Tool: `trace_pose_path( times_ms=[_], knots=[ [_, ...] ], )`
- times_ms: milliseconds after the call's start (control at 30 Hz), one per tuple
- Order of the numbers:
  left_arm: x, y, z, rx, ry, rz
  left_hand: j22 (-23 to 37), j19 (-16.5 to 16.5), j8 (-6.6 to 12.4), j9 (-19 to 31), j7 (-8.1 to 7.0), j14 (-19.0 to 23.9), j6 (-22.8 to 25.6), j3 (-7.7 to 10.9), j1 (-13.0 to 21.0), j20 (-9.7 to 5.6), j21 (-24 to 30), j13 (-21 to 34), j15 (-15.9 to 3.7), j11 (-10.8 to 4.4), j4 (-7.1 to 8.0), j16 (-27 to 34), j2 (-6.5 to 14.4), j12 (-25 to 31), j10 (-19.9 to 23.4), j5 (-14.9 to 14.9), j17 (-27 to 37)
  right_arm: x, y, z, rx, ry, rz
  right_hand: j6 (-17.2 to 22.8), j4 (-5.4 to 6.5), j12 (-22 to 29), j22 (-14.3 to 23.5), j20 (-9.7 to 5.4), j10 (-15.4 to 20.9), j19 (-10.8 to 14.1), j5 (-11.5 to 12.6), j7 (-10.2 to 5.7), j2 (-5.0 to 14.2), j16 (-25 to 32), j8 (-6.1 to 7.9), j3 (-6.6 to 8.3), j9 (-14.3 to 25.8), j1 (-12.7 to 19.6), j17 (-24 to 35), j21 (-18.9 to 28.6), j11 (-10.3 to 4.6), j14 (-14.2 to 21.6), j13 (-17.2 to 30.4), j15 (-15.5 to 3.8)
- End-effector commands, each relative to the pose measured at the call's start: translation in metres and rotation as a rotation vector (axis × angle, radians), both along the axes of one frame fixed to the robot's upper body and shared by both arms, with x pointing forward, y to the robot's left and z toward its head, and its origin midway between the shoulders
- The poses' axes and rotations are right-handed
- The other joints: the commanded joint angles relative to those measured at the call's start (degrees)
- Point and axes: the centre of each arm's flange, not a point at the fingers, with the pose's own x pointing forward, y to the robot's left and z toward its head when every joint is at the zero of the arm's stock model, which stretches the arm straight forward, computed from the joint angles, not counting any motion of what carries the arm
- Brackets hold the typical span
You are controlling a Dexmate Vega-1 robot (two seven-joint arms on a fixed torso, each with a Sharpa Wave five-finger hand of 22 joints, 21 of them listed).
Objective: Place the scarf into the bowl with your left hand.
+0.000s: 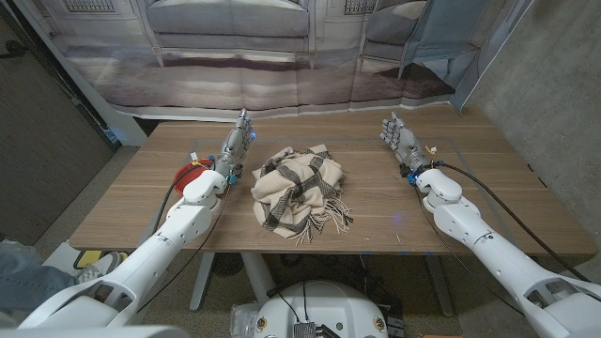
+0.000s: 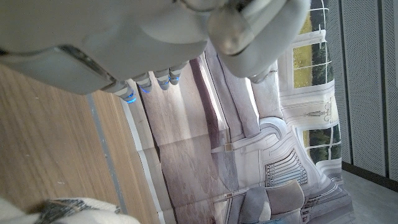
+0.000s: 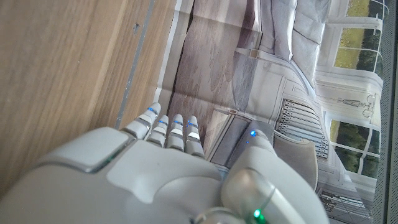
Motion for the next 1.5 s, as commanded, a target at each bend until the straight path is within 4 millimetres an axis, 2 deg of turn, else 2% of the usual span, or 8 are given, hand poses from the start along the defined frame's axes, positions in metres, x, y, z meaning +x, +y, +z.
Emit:
trace_pose_path(
  times_ms=[33, 267, 533, 733, 967, 1500],
  knots=[
    [-0.002, -0.005, 0.001, 0.021, 0.011, -0.005, 0.3, -0.48, 0.29, 0.15, 0.09, -0.25, -0.32, -0.01, 0.49, -0.57, 0.28, 0.11, 0.05, 0.16, 0.31, 0.3, 0.07, 0.4, -0.42, 0.36, 0.13, 0.004, 0.008, -0.003, 0.001, 0.002, 0.022, 0.47, -0.1, 0.36, 0.28, -0.32, 0.68, 0.49, 0.26, -0.1, 0.11, 0.37, 0.26, 0.54, 0.11, 0.67, 0.27, 0.41, -0.07, 0.53, 0.17, 0.35],
    [-0.01, -0.01, 0.001, -0.008, 0.005, 0.002, 0.32, -0.43, 0.49, 0.15, 0.22, 0.49, 0.08, -0.04, 0.6, -0.47, 0.36, 0.11, 0.27, 0.46, 0.29, 0.61, 0.4, 0.68, 0.2, 0.51, 0.14, 0.001, 0.007, -0.004, -0.009, -0.001, 0.009, 0.53, -0.17, 0.41, 0.28, -0.3, 0.8, 0.55, 0.26, -0.07, 0.16, 0.37, 0.23, 0.54, 0.11, 0.72, 0.27, 0.44, -0.05, 0.62, 0.17, 0.34],
    [-0.019, -0.007, -0.001, -0.011, -0.025, -0.003, 0.38, 0.33, 0.92, 0.16, 0.62, 1.7, 1.15, 0.12, 1.03, -0.03, 0.75, 0.14, 0.67, 0.79, 0.21, 0.99, 1.32, 1.17, 1.51, 0.78, 0.18, -0.002, 0.006, -0.004, -0.014, 0.001, 0.007, 0.65, -0.24, 0.47, 0.28, -0.28, 0.97, 0.57, 0.26, -0.11, 0.22, 0.37, 0.22, 0.51, 0.11, 0.74, 0.27, 0.45, 0.1, 0.74, 0.18, 0.37],
    [-0.029, -0.003, -0.004, -0.01, -0.043, -0.003, 0.4, 0.85, 1.18, 0.16, 0.68, 2.5, 1.95, 0.25, 1.38, 0.07, 0.95, 0.15, 0.57, 0.49, 0.1, 1.19, 1.85, 1.39, 2.22, 0.92, 0.19, -0.002, 0.009, -0.004, -0.018, 0.0, 0.005, 0.79, -0.27, 0.53, 0.28, -0.27, 1.16, 0.61, 0.25, -0.14, 0.27, 0.36, 0.22, 0.49, 0.12, 0.73, 0.28, 0.46, 0.11, 0.79, 0.19, 0.32],
    [-0.033, 0.0, -0.006, -0.002, -0.047, -0.01, 0.4, 1.1, 1.34, 0.16, 0.77, 2.97, 2.54, 0.33, 1.69, 0.15, 1.03, 0.15, 0.66, 0.43, -0.01, 1.25, 2.25, 1.55, 2.8, 1.03, 0.19, 0.0, 0.012, -0.005, -0.016, 0.0, 0.013, 0.86, -0.31, 0.52, 0.29, -0.25, 1.15, 0.62, 0.25, -0.22, 0.33, 0.33, 0.2, 0.47, 0.12, 0.73, 0.29, 0.47, 0.04, 0.81, 0.19, 0.36],
    [-0.047, 0.008, -0.005, 0.024, -0.081, 0.013, 0.41, 1.78, 1.75, 0.16, 0.46, 4.29, 4.27, 0.38, 2.42, 0.42, 1.21, 0.16, 0.54, 0.5, -0.32, 1.42, 2.86, 1.95, 4.48, 1.2, 0.18, -0.001, 0.012, -0.004, -0.021, 0.002, 0.005, 0.98, -0.38, 0.54, 0.29, -0.23, 1.28, 0.68, 0.23, -0.26, 0.42, 0.35, 0.15, 0.43, 0.12, 0.71, 0.31, 0.49, -0.01, 0.99, 0.2, 0.37]
  ],
)
